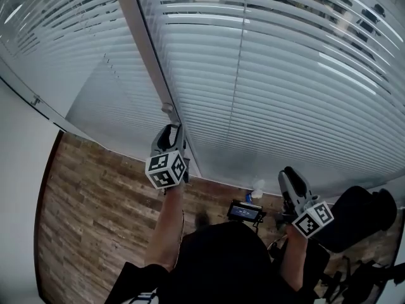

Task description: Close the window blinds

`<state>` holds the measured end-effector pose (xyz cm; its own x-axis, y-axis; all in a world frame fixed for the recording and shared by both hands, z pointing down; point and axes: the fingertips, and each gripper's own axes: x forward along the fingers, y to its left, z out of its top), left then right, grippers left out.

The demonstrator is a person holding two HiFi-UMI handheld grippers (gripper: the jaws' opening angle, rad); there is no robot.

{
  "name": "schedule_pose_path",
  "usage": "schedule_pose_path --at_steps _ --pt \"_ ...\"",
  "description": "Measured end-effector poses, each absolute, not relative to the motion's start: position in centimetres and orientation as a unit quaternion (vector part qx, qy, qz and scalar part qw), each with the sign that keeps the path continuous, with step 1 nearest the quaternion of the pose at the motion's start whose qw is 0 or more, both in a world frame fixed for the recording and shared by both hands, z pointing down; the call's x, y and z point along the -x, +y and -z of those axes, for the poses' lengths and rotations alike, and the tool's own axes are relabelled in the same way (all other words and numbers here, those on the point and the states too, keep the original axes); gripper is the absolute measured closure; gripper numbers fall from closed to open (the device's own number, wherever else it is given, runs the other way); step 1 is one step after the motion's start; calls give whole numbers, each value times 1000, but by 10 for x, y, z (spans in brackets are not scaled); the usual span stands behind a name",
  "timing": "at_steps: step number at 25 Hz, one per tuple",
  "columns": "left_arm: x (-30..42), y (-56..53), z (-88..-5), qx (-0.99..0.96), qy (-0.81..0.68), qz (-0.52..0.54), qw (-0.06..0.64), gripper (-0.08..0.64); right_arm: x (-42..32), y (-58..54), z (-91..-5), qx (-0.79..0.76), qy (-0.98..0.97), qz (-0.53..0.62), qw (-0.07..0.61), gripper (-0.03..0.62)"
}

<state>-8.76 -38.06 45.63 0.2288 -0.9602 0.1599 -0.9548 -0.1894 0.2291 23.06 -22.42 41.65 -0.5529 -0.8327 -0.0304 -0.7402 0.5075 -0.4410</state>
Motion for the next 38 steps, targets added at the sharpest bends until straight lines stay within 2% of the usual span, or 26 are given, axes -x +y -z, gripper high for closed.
schedule_pose_path --at_steps 5,8,10,18,21,22,24,28,29,31,33,35,36,38 --pt "96 -386 -469 -749 -577 156 286 396 -233 -218 -417 462 857 192 124 483" --pt "96 -385 -470 -749 -577 152 286 423 -237 -214 -419 468 854 191 126 483" --pt "94 -385 -471 -760 -596 89 244 426 -240 -211 -420 472 852 190 126 483" --pt "94 -387 -473 -707 -639 -293 -79 430 -240 -211 -420 475 850 194 124 483" --pt "93 -388 -473 -662 -627 -376 -164 430 -237 -211 -421 471 851 195 123 483" --pt "92 -387 -473 -668 -627 -366 -160 430 -236 -211 -421 470 852 195 122 483" --pt "90 -385 -471 -711 -633 -289 -100 428 -234 -212 -420 468 853 195 121 483" --pt "91 -377 -470 -781 -608 -10 145 402 -230 -213 -421 464 856 193 122 483" --pt "93 -377 -470 -780 -593 49 195 402 -230 -214 -422 463 856 193 122 483" --pt "96 -381 -470 -772 -572 119 250 403 -230 -214 -424 464 856 193 121 483" --pt "98 -385 -466 -769 -570 131 257 403 -231 -212 -423 466 855 193 121 483" --pt "96 -387 -463 -774 -585 87 227 420 -233 -212 -421 469 854 191 121 483" --pt "95 -387 -463 -776 -599 41 192 422 -234 -211 -420 470 853 190 121 483" --pt "93 -388 -465 -769 -628 -92 79 423 -237 -211 -420 473 852 189 121 483"
